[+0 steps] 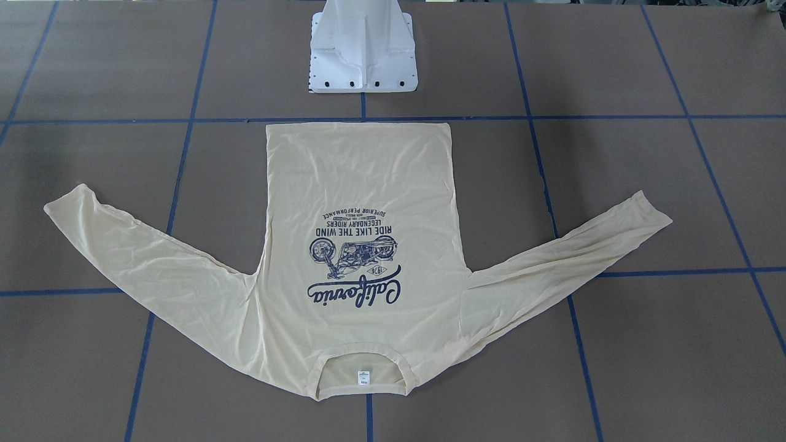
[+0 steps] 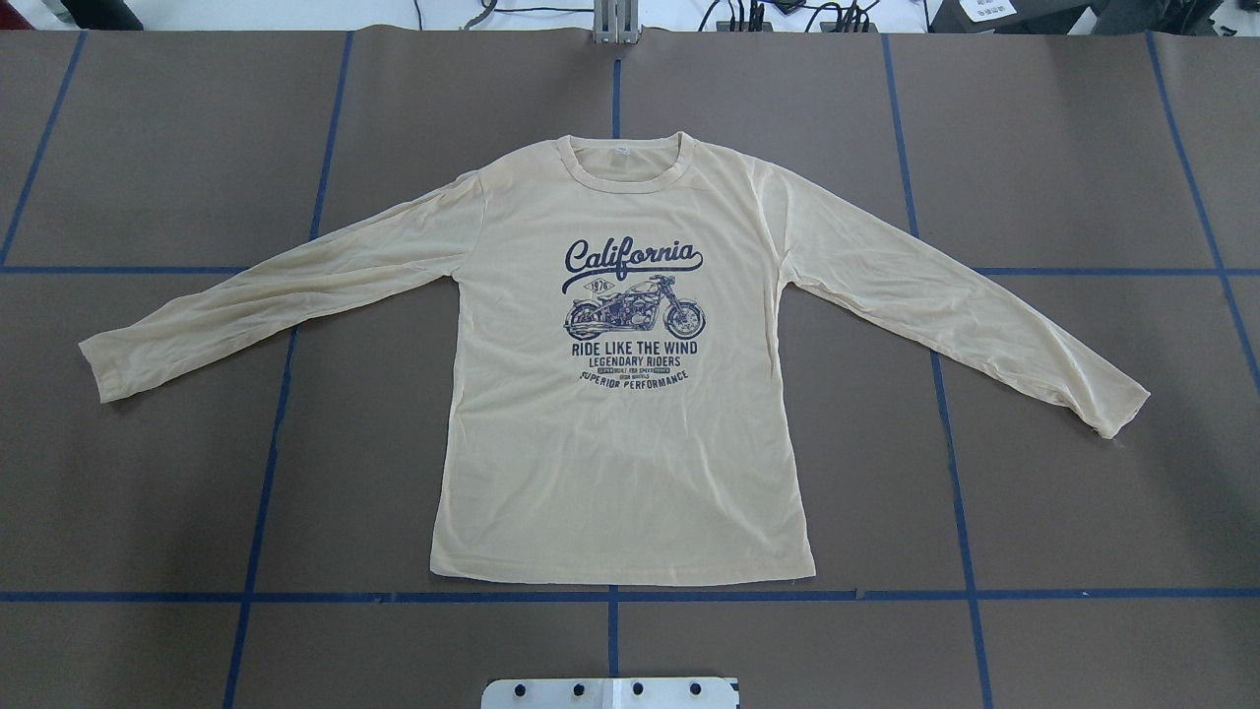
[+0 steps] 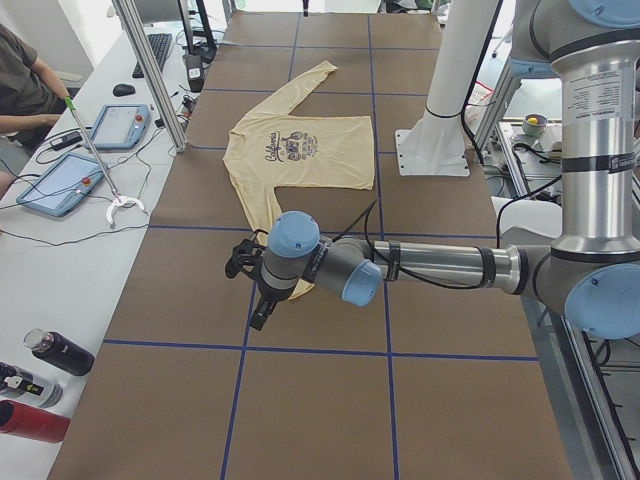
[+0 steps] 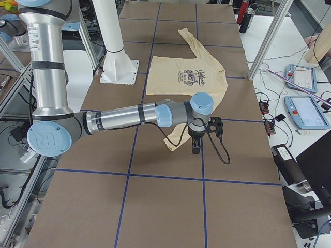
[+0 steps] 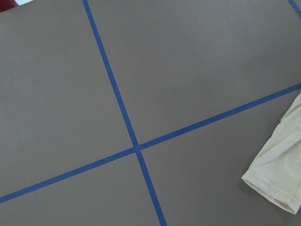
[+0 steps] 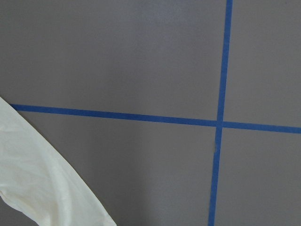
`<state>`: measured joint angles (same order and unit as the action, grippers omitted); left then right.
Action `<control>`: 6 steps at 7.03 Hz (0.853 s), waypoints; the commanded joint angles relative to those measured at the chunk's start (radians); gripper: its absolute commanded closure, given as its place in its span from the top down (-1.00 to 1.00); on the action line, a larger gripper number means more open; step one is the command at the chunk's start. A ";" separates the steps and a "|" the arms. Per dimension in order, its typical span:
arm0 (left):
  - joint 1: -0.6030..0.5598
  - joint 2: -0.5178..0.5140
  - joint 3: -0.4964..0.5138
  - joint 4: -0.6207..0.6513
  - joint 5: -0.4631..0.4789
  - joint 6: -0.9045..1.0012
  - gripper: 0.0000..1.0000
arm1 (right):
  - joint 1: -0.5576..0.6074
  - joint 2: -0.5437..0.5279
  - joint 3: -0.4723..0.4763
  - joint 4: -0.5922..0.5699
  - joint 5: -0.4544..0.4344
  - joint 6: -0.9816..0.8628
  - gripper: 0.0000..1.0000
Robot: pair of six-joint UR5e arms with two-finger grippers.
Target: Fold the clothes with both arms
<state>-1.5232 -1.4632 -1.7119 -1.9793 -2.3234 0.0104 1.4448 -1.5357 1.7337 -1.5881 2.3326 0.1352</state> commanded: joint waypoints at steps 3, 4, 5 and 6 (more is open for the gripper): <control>0.011 0.026 -0.011 -0.038 -0.011 0.007 0.99 | -0.023 -0.006 -0.006 0.008 -0.013 -0.017 1.00; 0.012 0.024 0.009 -0.046 -0.011 0.010 0.99 | -0.027 -0.004 -0.051 0.019 -0.013 -0.016 1.00; 0.012 0.020 0.011 -0.046 -0.011 0.005 0.99 | -0.026 -0.006 -0.059 0.099 -0.012 -0.014 1.00; 0.012 0.018 0.011 -0.047 -0.014 0.003 0.99 | -0.032 -0.006 -0.094 0.132 0.007 -0.014 1.00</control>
<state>-1.5115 -1.4424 -1.7039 -2.0242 -2.3353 0.0162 1.4184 -1.5412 1.6752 -1.5085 2.3245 0.1201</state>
